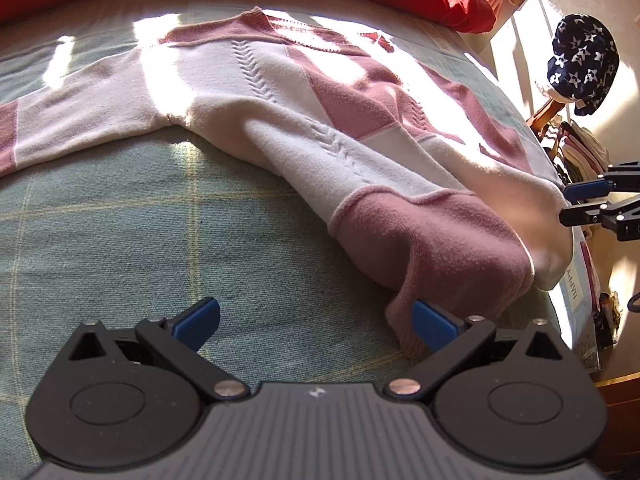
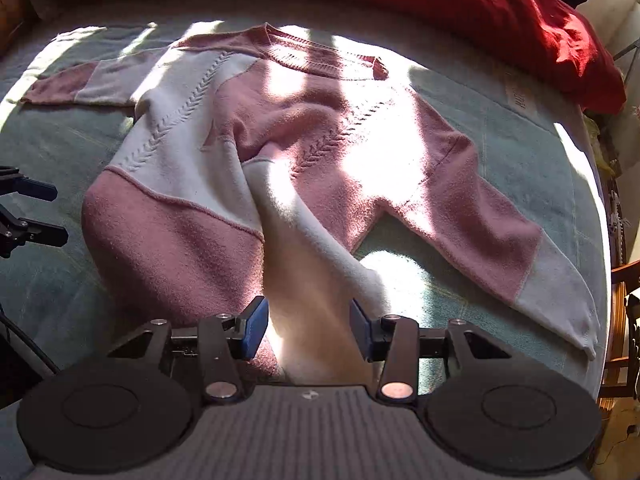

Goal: Fold clothes

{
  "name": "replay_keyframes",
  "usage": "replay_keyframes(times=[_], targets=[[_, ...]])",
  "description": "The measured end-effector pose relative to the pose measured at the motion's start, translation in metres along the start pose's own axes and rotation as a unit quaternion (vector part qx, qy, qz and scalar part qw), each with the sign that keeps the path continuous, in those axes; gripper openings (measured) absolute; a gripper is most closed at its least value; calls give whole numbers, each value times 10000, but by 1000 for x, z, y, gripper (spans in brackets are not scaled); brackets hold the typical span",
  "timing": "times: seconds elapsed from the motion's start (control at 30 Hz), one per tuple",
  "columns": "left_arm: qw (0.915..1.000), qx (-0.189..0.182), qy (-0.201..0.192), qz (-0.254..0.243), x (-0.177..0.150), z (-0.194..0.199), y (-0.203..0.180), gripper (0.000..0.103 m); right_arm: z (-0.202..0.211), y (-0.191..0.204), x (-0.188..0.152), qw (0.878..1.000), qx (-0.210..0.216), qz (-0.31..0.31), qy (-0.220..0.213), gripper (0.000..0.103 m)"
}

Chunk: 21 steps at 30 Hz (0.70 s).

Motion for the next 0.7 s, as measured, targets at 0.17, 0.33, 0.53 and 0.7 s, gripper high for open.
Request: replay_keyframes(times=[0.17,0.33,0.53,0.7], targets=[[9998,158,-33,101,-3,4,10,102,-23,69,17,9920,571,1125,-99,59],[9990,331,-26,297,-12,11,26,102,-39,129,30,9776,869,1863,-444,68],[9970,541,-12,546,-22,20,45,102,-77,158,28,9710,488,2341,-76,68],[9965,581,56,595,-28,20,49,102,-82,133,35,9757,-99,2186,-153,69]])
Point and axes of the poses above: each gripper's, at about its wrist camera, not at the fingertips, and z roughly against the way its jaws point, y to its left, x to its top, the point moved 1 cm from there along -z, roughly the way its jaws point, and after that the axes turned 9 degrees about -y, right-handed, at the moved point
